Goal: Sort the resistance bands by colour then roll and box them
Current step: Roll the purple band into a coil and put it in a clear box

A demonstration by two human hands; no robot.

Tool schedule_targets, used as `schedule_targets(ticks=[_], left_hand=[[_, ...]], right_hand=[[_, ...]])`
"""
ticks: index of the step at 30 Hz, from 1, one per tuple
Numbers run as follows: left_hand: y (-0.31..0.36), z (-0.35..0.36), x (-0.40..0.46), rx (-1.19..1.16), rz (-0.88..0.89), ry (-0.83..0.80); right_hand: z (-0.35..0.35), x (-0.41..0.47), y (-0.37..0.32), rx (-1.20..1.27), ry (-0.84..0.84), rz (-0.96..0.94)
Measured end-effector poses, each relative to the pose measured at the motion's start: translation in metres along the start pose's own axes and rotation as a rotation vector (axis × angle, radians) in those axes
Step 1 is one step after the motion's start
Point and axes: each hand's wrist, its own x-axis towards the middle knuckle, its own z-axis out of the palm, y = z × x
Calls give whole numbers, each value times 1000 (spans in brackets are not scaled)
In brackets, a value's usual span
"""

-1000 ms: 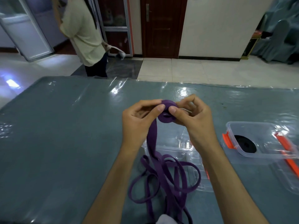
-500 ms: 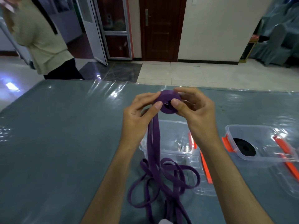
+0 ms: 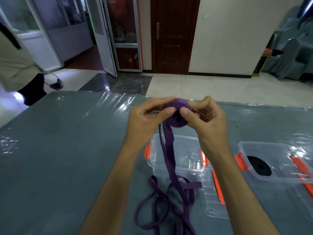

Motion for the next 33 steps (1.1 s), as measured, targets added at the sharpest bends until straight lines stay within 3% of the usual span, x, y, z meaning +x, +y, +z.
schedule_targets(ticks=[4,9,13,15,19,21,24,26,29,33], left_hand=[[2,7,-1,12,32,55],[1,7,-5,-51,-11,-83],[4,9,-2,-6,14,67],[3,14,-2,-29,29,101],[4,11,1,-15,15,-37],[6,6,3,10,26,-53],[7,6,3,-27,41,51],[4,10,1,-49,38,80],[2,10,-2,-66,-6,-16],[5,0,2,-14,28,-3]], right_hand=[[-8,6,-15,-46,-78,9],[-8,4,-17,-57,-25,-83],[-10,0,-15,-63,-26,21],[-11,1,-16,-98,-29,-20],[-11,4,-16,-108,9,-157],[-11,1,-13,-55,-21,-83],[-15,-3,-10,-57,-68,14],[-15,-3,-13,-59,-39,-20],[-13,-2,-13,-64,26,-96],[-10,-3,-6,-31,-5,-12]])
